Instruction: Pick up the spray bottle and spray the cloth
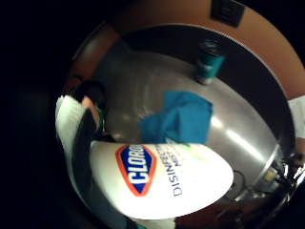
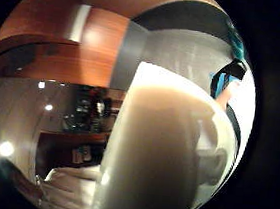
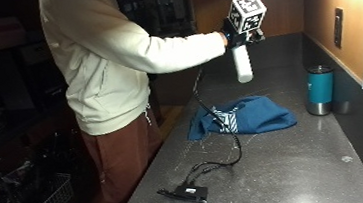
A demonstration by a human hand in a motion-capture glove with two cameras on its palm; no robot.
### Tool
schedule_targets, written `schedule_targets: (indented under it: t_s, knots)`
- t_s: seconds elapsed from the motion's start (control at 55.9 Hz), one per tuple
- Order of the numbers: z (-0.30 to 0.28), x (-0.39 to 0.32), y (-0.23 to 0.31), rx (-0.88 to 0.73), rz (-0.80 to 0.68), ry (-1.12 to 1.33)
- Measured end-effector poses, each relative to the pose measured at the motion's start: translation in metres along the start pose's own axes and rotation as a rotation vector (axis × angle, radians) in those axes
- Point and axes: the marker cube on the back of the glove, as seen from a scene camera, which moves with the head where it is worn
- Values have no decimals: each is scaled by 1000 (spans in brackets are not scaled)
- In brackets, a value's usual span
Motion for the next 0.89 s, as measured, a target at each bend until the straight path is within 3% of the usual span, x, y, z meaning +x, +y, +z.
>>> schedule_targets:
  t_s: [0.25, 0.411, 0.572, 0.661, 0.894]
  knots:
    - [76, -83, -50, 282, -47, -377]
    - [120, -83, -63, 417, 2, -498]
    - [162, -77, -61, 372, 13, -613]
    - [178, -71, -77, 427, 42, -658]
    - [235, -40, -95, 376, 109, -591]
